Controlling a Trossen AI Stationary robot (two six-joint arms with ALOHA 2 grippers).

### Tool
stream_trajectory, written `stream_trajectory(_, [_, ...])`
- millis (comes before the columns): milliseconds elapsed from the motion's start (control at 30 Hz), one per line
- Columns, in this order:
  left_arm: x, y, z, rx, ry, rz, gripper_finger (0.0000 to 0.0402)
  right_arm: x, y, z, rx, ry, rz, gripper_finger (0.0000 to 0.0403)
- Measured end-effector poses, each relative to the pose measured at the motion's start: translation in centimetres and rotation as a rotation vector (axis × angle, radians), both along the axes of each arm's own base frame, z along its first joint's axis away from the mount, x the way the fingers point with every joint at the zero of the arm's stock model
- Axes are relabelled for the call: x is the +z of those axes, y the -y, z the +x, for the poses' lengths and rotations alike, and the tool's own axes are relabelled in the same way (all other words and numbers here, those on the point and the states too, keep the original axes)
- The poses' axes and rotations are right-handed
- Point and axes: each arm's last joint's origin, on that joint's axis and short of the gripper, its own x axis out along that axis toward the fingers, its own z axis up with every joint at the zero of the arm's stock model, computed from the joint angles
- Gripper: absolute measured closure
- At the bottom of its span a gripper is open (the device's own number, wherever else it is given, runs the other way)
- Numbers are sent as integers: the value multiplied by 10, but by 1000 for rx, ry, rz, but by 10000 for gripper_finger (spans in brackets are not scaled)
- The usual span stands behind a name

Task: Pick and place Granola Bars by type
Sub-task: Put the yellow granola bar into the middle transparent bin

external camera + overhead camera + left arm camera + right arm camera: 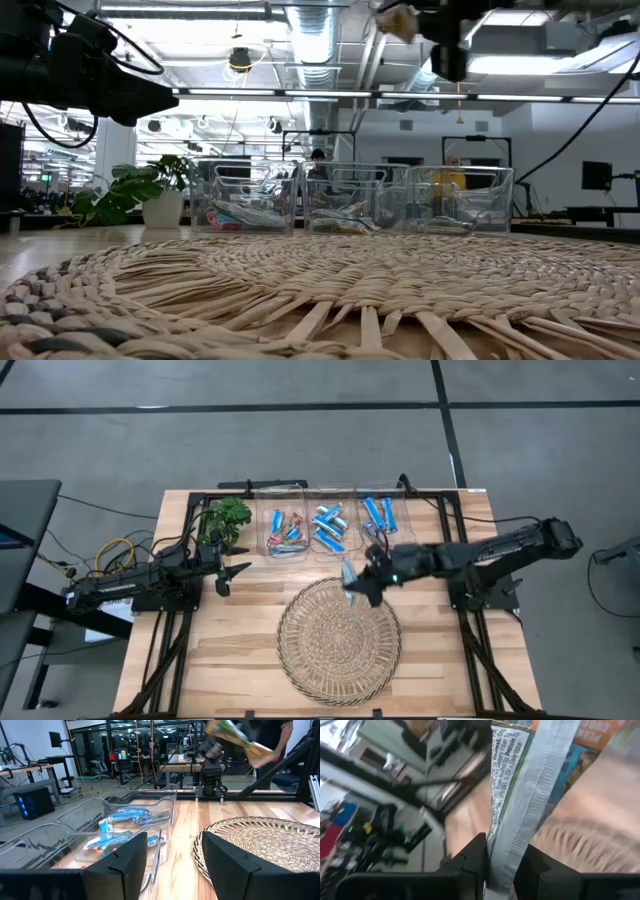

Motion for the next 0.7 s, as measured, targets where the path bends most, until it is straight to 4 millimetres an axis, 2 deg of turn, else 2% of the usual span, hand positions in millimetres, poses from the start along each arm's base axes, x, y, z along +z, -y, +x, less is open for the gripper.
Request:
stream_trajectory(300, [0,0,0,-1,0,0,218,14,63,24,-165,-53,-129,337])
stream_trajectory(467, [0,0,0,-1,0,0,218,15,100,43,-271,-79,-133,337])
stream_trajectory(700, [0,0,0,1,0,0,218,4,142,63,-367,-143,-129,337])
